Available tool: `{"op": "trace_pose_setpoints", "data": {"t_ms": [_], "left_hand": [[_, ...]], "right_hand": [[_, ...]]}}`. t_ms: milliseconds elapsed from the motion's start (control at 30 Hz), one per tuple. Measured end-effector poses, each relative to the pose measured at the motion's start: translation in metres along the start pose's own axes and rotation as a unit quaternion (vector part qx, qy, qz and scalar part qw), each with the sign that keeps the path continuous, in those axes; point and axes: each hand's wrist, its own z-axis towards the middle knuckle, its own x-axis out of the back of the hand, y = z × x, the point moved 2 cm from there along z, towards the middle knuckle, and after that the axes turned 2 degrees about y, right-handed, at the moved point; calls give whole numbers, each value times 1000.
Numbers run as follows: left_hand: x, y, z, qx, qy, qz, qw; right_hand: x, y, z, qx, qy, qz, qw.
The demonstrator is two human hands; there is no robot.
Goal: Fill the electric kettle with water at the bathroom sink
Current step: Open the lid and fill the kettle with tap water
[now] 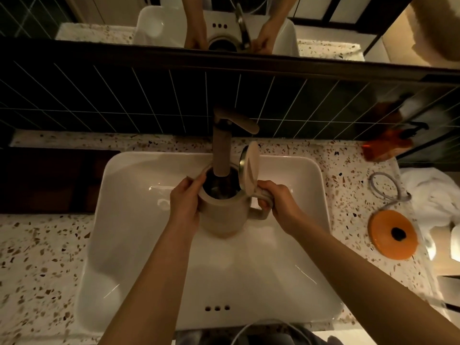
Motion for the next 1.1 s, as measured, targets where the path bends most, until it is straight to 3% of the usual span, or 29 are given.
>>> {"op": "trace_pose_setpoints", "data": {"t_ms": [367, 500, 833, 967, 1100], "left_hand": [[18, -17, 7, -35, -27, 9, 999], [21, -17, 3, -53, -43, 54, 996], [5, 12, -3, -152, 17, 180, 972], [-16, 40, -9, -319, 9, 253, 913], [-51, 70, -13, -466, -47, 378, 798]], "right_hand": [[1, 17, -4, 16, -57, -96, 994], [3, 22, -5, 37, -39, -91, 994], [4, 21, 5, 31, -32, -83, 996], [4, 19, 6, 26, -31, -96, 995], [2, 20, 11, 12, -11, -118, 993]]}}
